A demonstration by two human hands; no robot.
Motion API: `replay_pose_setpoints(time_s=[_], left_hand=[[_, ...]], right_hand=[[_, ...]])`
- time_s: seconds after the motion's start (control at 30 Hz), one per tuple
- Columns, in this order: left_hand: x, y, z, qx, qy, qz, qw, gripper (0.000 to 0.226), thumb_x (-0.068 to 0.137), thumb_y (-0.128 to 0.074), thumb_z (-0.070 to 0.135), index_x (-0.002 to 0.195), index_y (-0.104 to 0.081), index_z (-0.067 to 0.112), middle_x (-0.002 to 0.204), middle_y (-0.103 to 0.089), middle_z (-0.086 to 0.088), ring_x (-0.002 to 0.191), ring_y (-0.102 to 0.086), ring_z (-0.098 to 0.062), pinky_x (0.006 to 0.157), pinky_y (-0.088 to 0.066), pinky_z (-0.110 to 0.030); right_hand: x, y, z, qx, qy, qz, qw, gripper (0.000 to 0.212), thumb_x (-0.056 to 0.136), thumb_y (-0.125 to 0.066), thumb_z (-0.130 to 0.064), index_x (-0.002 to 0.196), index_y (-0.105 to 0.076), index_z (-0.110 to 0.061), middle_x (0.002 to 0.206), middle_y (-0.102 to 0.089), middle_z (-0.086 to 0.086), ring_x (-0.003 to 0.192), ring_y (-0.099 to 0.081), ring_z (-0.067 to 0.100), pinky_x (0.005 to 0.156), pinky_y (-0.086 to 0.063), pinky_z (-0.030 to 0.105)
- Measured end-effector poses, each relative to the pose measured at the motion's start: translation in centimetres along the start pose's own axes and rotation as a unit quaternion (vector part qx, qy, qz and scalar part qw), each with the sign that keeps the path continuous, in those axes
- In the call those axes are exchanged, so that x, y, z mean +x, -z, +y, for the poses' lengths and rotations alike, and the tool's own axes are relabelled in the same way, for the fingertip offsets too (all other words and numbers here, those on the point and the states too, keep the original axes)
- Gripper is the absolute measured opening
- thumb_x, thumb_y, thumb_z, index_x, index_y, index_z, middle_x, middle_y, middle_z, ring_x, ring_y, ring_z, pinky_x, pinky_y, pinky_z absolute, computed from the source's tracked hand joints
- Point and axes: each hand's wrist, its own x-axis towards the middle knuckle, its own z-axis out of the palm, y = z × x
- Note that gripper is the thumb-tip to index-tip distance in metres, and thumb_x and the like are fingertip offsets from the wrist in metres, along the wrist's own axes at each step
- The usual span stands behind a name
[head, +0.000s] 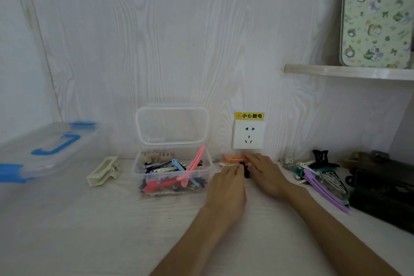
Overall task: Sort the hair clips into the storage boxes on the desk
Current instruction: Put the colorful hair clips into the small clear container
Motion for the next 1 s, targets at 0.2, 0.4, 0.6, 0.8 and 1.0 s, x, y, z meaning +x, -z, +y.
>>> replay_pose_setpoints(time_s=[0.2, 0.4, 0.6, 0.8, 1.0], left_hand=[[0.1, 0.8, -0.7, 0.013, 0.052, -0.060, 0.997, 0.032, 0.096, -0.039, 0.023, 0.125, -0.051, 0.021, 0.126, -0.053, -0.002, 0.117, -0.049, -0.024, 0.091, -0.044, -0.039], [-0.2, 0.9, -0.4, -0.025, 0.059, -0.037, 0.997, 0.033, 0.090, -0.044, 0.007, 0.112, -0.060, 0.026, 0.124, -0.058, 0.006, 0.114, -0.052, -0.015, 0.092, -0.043, -0.032], [0.0, 1.2, -0.1, -0.016, 0.084, -0.047, 0.995, 0.033, 0.088, -0.048, 0.011, 0.119, -0.053, 0.019, 0.121, -0.062, -0.001, 0.113, -0.055, -0.019, 0.092, -0.047, -0.037], [0.0, 1.8, 0.1, 0.061, 0.054, -0.082, 0.993, 0.031, 0.093, -0.044, 0.010, 0.116, -0.061, 0.021, 0.120, -0.062, -0.004, 0.112, -0.055, -0.022, 0.086, -0.044, -0.035], [0.6, 6.2, 0.1, 0.083, 0.000, 0.047, 0.995, 0.037, 0.091, -0.047, 0.005, 0.120, -0.057, 0.025, 0.117, -0.059, 0.004, 0.111, -0.048, -0.018, 0.089, -0.043, -0.032]], right_hand=[[-1.9, 1.4, -0.2, -0.089, 0.017, -0.045, 0.995, 0.043, 0.094, -0.038, -0.020, 0.135, -0.043, -0.030, 0.132, -0.043, 0.001, 0.119, -0.036, 0.023, 0.099, -0.031, 0.039], [-3.1, 1.2, 0.2, -0.011, 0.020, 0.001, 1.000, 0.041, 0.093, -0.045, -0.029, 0.134, -0.044, -0.029, 0.136, -0.043, -0.002, 0.122, -0.039, 0.020, 0.104, -0.033, 0.040], [-2.6, 1.3, -1.3, 0.037, 0.002, -0.012, 0.999, 0.042, 0.089, -0.036, -0.046, 0.081, -0.068, -0.021, 0.095, -0.060, 0.004, 0.087, -0.052, 0.019, 0.076, -0.043, 0.035], [-2.9, 2.3, -0.7, -0.043, -0.018, 0.020, 0.999, 0.021, 0.087, -0.055, -0.027, 0.095, -0.069, -0.014, 0.090, -0.064, 0.005, 0.085, -0.061, 0.023, 0.071, -0.048, 0.033], [-3.1, 1.6, -0.7, -0.135, -0.007, 0.020, 0.991, 0.020, 0.096, -0.040, -0.016, 0.111, -0.049, -0.009, 0.116, -0.055, 0.012, 0.104, -0.052, 0.029, 0.079, -0.038, 0.034]])
